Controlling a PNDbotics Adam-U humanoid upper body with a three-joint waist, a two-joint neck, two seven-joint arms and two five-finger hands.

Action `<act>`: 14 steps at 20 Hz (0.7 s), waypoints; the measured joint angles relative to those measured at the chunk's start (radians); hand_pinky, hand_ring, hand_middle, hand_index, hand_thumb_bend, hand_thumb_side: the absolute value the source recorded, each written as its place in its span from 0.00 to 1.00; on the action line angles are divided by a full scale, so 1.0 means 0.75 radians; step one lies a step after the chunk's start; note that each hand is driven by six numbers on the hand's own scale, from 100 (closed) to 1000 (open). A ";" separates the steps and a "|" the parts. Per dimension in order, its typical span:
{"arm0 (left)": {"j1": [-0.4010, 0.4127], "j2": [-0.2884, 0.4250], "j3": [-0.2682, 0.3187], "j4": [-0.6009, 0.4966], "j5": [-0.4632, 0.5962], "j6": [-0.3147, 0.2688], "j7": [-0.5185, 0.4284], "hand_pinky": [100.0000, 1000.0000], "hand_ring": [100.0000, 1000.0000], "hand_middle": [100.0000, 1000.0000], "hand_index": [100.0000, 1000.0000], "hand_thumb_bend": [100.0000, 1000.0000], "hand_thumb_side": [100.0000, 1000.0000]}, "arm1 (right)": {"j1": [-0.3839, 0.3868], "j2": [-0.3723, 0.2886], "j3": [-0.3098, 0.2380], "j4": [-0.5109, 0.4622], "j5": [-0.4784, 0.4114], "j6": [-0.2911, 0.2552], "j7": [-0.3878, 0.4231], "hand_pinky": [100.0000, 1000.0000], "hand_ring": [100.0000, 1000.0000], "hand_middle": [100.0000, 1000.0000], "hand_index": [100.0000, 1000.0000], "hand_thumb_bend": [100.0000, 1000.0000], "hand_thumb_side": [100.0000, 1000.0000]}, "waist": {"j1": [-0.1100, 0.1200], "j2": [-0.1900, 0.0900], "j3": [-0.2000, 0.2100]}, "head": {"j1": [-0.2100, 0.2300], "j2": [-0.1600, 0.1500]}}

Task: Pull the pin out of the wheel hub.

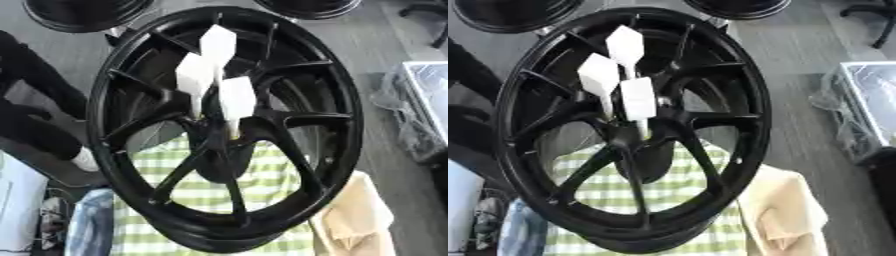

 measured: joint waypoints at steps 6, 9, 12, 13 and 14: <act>0.000 0.000 0.000 0.000 0.000 0.000 0.000 0.73 0.64 0.74 0.74 0.16 0.80 | -0.043 0.011 0.014 -0.034 -0.104 0.007 -0.100 0.84 0.80 0.76 0.91 0.00 0.79 | 0.002 0.000 0.000 | 0.000 0.000; 0.000 0.000 0.000 0.000 0.000 0.000 0.000 0.73 0.64 0.74 0.74 0.16 0.80 | -0.080 0.028 0.030 -0.093 -0.259 -0.025 -0.225 0.81 0.75 0.69 0.86 0.00 0.76 | 0.006 0.000 0.002 | -0.002 0.000; -0.001 -0.001 0.000 -0.001 0.000 0.000 -0.001 0.73 0.64 0.74 0.74 0.17 0.80 | -0.132 0.047 0.082 -0.166 -0.510 -0.134 -0.366 0.81 0.75 0.68 0.86 0.00 0.77 | 0.007 0.000 0.012 | -0.003 0.000; -0.002 -0.001 0.000 -0.001 0.000 0.000 -0.001 0.73 0.64 0.74 0.74 0.17 0.80 | -0.150 0.050 0.105 -0.187 -0.587 -0.181 -0.396 0.81 0.75 0.68 0.86 0.00 0.77 | 0.007 0.000 0.016 | -0.004 0.000; -0.003 -0.002 -0.001 -0.002 0.000 -0.001 -0.002 0.73 0.64 0.74 0.74 0.17 0.80 | -0.171 0.056 0.129 -0.204 -0.654 -0.227 -0.412 0.80 0.74 0.67 0.86 0.00 0.75 | 0.007 0.000 0.020 | -0.004 -0.001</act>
